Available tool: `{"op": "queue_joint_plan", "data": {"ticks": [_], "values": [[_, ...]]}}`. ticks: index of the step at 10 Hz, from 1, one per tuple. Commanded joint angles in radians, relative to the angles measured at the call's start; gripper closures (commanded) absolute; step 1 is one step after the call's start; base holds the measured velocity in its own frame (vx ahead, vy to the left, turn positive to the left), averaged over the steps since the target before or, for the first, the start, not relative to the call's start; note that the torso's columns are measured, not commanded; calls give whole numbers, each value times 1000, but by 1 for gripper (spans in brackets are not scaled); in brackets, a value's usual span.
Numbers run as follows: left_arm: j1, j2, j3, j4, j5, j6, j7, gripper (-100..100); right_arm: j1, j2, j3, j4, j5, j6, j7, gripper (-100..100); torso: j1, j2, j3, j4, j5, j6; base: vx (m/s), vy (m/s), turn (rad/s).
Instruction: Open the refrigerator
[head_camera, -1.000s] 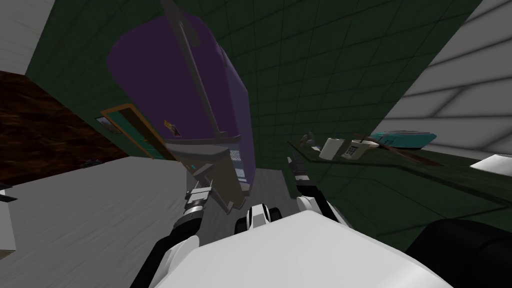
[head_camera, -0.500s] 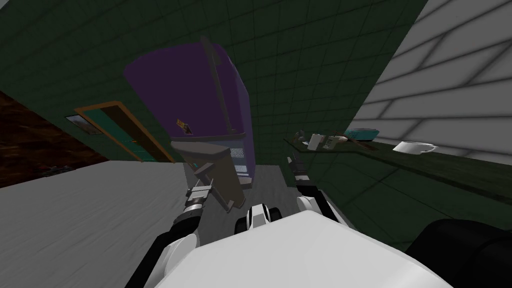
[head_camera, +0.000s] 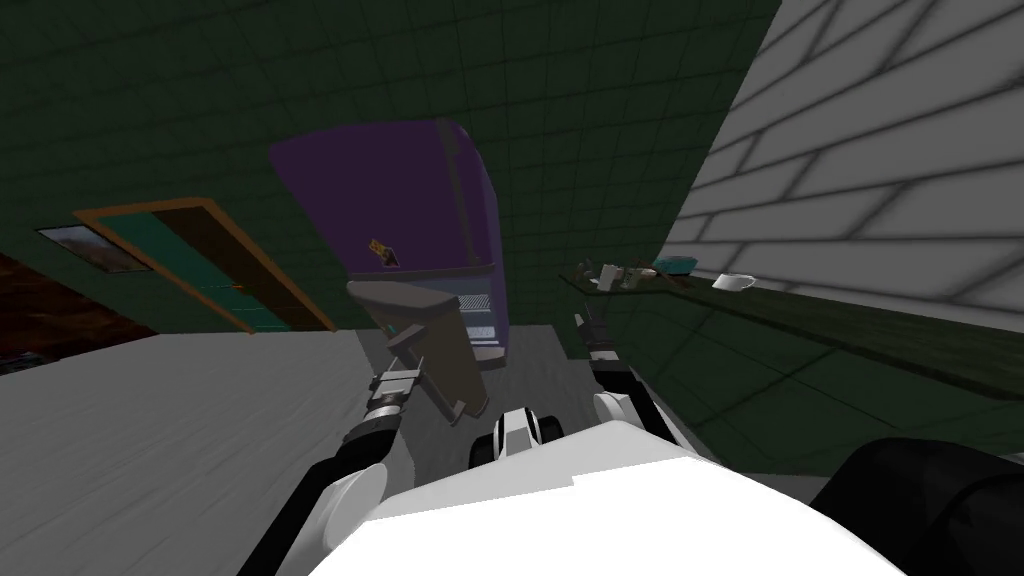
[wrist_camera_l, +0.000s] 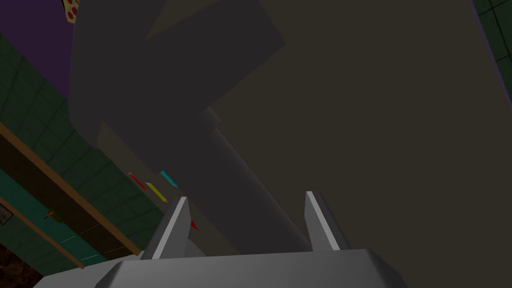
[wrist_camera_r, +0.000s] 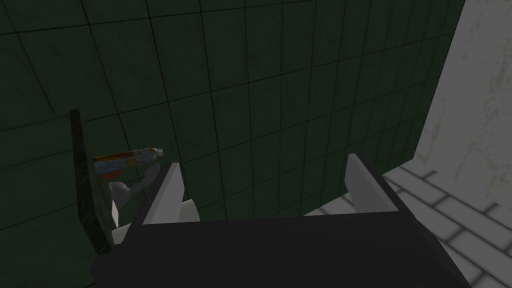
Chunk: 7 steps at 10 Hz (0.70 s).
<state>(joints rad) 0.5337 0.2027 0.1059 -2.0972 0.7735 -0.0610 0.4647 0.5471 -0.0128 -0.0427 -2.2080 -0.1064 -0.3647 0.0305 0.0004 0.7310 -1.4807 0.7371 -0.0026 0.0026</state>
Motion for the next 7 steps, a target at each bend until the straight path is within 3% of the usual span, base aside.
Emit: {"op": "queue_joint_plan", "data": {"ticks": [1,2,3,4,6,7], "values": [[-38,68,60,80,12,-32,58,100,0,0,0,0,0,0,0,0,7,3,2,-2,4,-2,-297,247,-449],[-38,76,60,124,12,-32,58,100,0,0,0,0,0,0,0,0,18,0,1,-2,6,-5,-363,213,-380],[-65,122,89,154,20,-48,95,100,0,0,0,0,0,0,0,0,19,-1,1,-4,9,-6,-398,205,-373],[-65,122,98,186,20,-48,95,100,0,0,0,0,0,0,0,0,17,-3,0,-5,9,-6,-368,207,-416],[-65,122,98,206,20,-48,95,100,1,0,-1,0,0,0,0,0,9,-15,-7,-9,9,-5,-136,75,-56],[-92,169,136,236,28,-64,133,100,1,0,0,0,0,0,0,0,5,-20,-10,-11,9,-3,-236,63,-305]]}}
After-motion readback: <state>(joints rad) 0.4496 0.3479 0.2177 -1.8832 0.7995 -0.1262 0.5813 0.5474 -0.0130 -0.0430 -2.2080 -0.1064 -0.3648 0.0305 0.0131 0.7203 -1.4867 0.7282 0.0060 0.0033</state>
